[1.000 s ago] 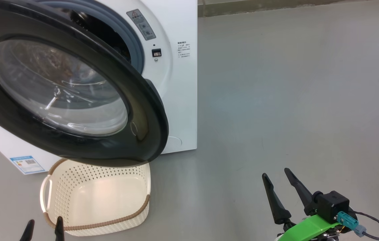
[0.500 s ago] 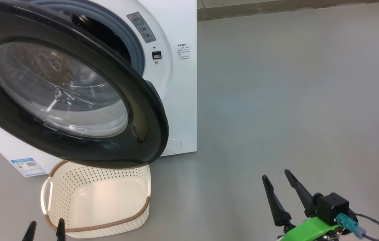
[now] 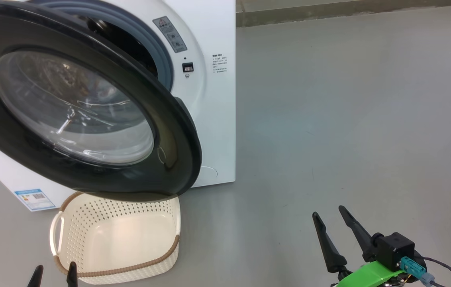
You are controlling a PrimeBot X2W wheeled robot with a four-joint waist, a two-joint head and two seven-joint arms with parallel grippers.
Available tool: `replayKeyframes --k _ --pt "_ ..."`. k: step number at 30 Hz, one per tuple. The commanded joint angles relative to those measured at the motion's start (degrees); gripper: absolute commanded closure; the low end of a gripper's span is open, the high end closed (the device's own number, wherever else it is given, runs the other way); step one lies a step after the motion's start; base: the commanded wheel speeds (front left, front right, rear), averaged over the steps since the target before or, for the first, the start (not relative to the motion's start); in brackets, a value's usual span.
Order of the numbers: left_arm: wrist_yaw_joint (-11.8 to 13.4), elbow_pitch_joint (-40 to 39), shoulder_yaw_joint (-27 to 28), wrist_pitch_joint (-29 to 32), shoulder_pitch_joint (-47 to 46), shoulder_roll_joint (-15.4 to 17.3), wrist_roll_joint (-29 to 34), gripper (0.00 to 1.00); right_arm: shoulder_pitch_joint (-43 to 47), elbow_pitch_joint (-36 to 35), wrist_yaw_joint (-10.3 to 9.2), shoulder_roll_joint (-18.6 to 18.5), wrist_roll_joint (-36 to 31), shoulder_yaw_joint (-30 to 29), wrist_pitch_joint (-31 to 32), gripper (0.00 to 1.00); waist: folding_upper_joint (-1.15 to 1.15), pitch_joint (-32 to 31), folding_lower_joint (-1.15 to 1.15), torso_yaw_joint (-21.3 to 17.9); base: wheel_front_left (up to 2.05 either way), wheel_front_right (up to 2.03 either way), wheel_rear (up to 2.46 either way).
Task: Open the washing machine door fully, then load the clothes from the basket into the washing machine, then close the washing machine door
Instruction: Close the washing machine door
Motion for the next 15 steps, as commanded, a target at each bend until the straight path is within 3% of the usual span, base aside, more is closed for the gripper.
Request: replayKeyframes --k 1,2,9,15 --pt "-0.14 -1.12 1.95 -0.37 -1.10 0.32 -0.56 0.00 -0.48 -1.15 0.35 0.17 -0.49 1.50 -0.28 0.89 0.00 0.04 0.00 0.02 0.00 0.00 0.00" --pt "-0.14 -1.13 1.90 -0.37 -1.09 0.32 -0.63 0.00 -0.47 -0.93 0.35 0.17 -0.45 1.61 -0.28 1.00 0.00 0.04 0.00 0.03 0.00 0.00 0.00" --pt "-0.14 -1.35 1.79 -0.37 -1.12 0.32 -1.33 0.00 -0.72 -1.87 0.35 0.17 0.42 0.76 -0.28 1.00 0.00 0.14 0.00 0.03 0.00 0.00 0.00" --pt "-0.14 -1.69 2.04 -0.37 -1.33 0.32 -1.91 0.00 -1.48 -10.69 0.35 0.17 3.03 -0.75 -0.28 1.00 0.00 0.50 0.00 -0.21 0.00 0.00 0.00"
